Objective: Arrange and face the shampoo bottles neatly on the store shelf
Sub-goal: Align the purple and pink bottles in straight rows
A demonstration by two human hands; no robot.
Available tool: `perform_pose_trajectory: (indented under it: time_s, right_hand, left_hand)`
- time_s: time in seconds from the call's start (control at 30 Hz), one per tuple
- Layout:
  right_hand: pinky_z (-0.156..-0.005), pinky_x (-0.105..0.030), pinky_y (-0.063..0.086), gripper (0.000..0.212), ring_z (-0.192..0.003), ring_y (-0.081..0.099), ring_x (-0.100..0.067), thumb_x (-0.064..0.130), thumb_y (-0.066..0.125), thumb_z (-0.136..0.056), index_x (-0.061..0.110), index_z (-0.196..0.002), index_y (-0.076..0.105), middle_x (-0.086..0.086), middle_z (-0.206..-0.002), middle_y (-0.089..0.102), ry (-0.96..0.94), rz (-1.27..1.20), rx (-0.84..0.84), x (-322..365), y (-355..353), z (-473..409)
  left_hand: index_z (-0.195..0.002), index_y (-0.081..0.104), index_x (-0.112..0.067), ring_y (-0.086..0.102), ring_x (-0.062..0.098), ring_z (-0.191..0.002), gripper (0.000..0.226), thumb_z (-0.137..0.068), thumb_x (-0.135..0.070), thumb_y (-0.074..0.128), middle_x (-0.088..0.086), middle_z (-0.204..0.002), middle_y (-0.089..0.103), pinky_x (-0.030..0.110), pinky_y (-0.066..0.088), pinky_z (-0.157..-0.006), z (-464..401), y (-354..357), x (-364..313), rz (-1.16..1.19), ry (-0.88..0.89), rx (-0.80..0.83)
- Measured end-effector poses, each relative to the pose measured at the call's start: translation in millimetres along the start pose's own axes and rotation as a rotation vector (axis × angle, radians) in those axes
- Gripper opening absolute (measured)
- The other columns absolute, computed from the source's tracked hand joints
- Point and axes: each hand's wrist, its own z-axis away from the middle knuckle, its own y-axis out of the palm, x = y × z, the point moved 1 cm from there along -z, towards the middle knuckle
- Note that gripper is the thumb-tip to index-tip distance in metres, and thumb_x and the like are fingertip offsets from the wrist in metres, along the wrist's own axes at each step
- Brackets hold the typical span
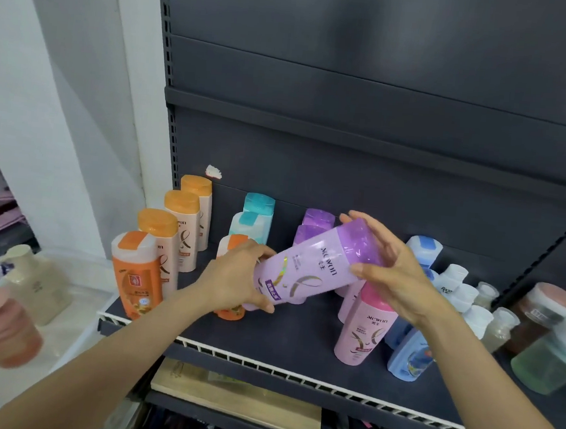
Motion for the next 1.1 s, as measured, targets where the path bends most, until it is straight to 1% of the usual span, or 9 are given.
perform_pose_trajectory:
  time_s: [0.1, 0.27, 0.37, 0.47, 0.57, 0.8, 0.9, 1.0, 1.1]
  right_hand:
    - [-0.094, -0.025, 0.048, 0.072, -0.115, 0.056, -0.005, -0.006, 0.074, -0.070, 0.032, -0.129, 0.055, 0.009, -0.130, 0.059, -0.016, 0.115, 0.011, 10.3, -5.9, -8.5]
    - [-0.075, -0.014, 0.051, 0.042, -0.090, 0.064, -0.003, 0.011, 0.079, -0.070, 0.031, -0.105, 0.067, 0.009, -0.100, 0.069, -0.038, 0.329, -0.223, 16.1, -12.1, -28.3]
    - [-0.078, -0.016, 0.052, 0.033, -0.086, 0.064, -0.004, 0.012, 0.081, -0.069, 0.031, -0.092, 0.069, 0.010, -0.093, 0.070, -0.052, 0.321, -0.307, 11.4, -13.4, -37.8]
    - [-0.078, -0.014, 0.052, 0.033, -0.082, 0.062, -0.003, 0.010, 0.082, -0.069, 0.024, -0.096, 0.069, 0.011, -0.090, 0.067, -0.054, 0.351, -0.335, 5.3, -8.7, -48.7]
    - [-0.079, -0.013, 0.048, 0.041, -0.090, 0.062, -0.005, 0.014, 0.083, -0.068, 0.019, -0.107, 0.070, 0.012, -0.094, 0.067, -0.060, 0.546, -0.267, -5.7, -0.1, -57.3]
    - [-0.088, -0.025, 0.044, 0.054, -0.108, 0.057, -0.015, 0.028, 0.082, -0.069, 0.021, -0.120, 0.064, 0.002, -0.119, 0.065, 0.054, 0.922, -0.163, -52.5, 0.1, -63.0]
    - [-0.092, -0.029, 0.045, 0.055, -0.111, 0.055, -0.016, 0.029, 0.081, -0.070, 0.022, -0.122, 0.063, 0.002, -0.122, 0.063, 0.110, 0.944, -0.140, -68.2, -0.1, -64.2]
    - [-0.093, -0.033, 0.047, 0.056, -0.113, 0.055, -0.016, 0.030, 0.080, -0.072, 0.022, -0.124, 0.061, 0.001, -0.124, 0.062, 0.140, 0.961, -0.111, -78.9, 4.2, -65.0]
    - [-0.093, -0.033, 0.047, 0.057, -0.113, 0.055, -0.019, 0.030, 0.080, -0.073, 0.023, -0.126, 0.060, -0.001, -0.125, 0.061, 0.165, 0.980, -0.090, -86.0, 8.7, -67.4]
  left_hand:
    - [-0.125, 0.043, -0.025, 0.048, 0.010, -0.111, 0.080, -0.059, -0.045, 0.083, -0.007, -0.123, 0.048, 0.025, 0.044, -0.080, -6.2, 8.6, -4.2, -0.106, -0.023, -0.078]
    - [-0.126, 0.042, -0.025, 0.044, 0.012, -0.111, 0.080, -0.061, -0.051, 0.080, -0.006, -0.122, 0.044, 0.025, 0.042, -0.077, -15.4, 11.7, -6.5, -0.254, -0.067, -0.247]
    - [-0.129, 0.040, -0.022, 0.044, 0.013, -0.113, 0.082, -0.062, -0.047, 0.081, -0.004, -0.123, 0.043, 0.024, 0.039, -0.077, -25.6, 19.3, -7.3, -0.207, -0.064, -0.177]
    - [-0.134, 0.036, -0.020, 0.040, 0.015, -0.121, 0.080, -0.069, -0.036, 0.080, -0.001, -0.131, 0.041, 0.024, 0.039, -0.092, -33.7, 30.2, -1.0, -0.134, -0.069, -0.056]
    - [-0.138, 0.036, -0.020, 0.040, 0.017, -0.125, 0.071, -0.079, -0.029, 0.073, 0.000, -0.136, 0.040, 0.029, 0.040, -0.099, -32.7, 32.4, 12.4, -0.190, -0.041, -0.049]
    - [-0.122, 0.058, -0.016, 0.051, 0.017, -0.111, 0.037, -0.086, -0.022, 0.065, 0.001, -0.120, 0.055, 0.033, 0.049, -0.094, -27.4, 21.0, 31.3, -0.196, 0.139, -0.287]
    - [-0.126, 0.057, -0.017, 0.050, 0.023, -0.116, 0.045, -0.083, -0.026, 0.068, 0.004, -0.125, 0.057, 0.041, 0.049, -0.094, -31.5, 19.2, 39.0, -0.363, 0.140, -0.329]
    - [-0.141, 0.039, -0.022, 0.035, 0.021, -0.133, 0.059, -0.088, -0.037, 0.061, 0.000, -0.144, 0.041, 0.035, 0.035, -0.107, -36.2, 17.3, 43.1, -0.448, 0.032, -0.247]
    - [-0.145, 0.031, -0.024, 0.027, 0.019, -0.138, 0.064, -0.089, -0.039, 0.058, -0.002, -0.151, 0.031, 0.034, 0.033, -0.108, -37.5, 16.5, 45.3, -0.464, 0.003, -0.174]
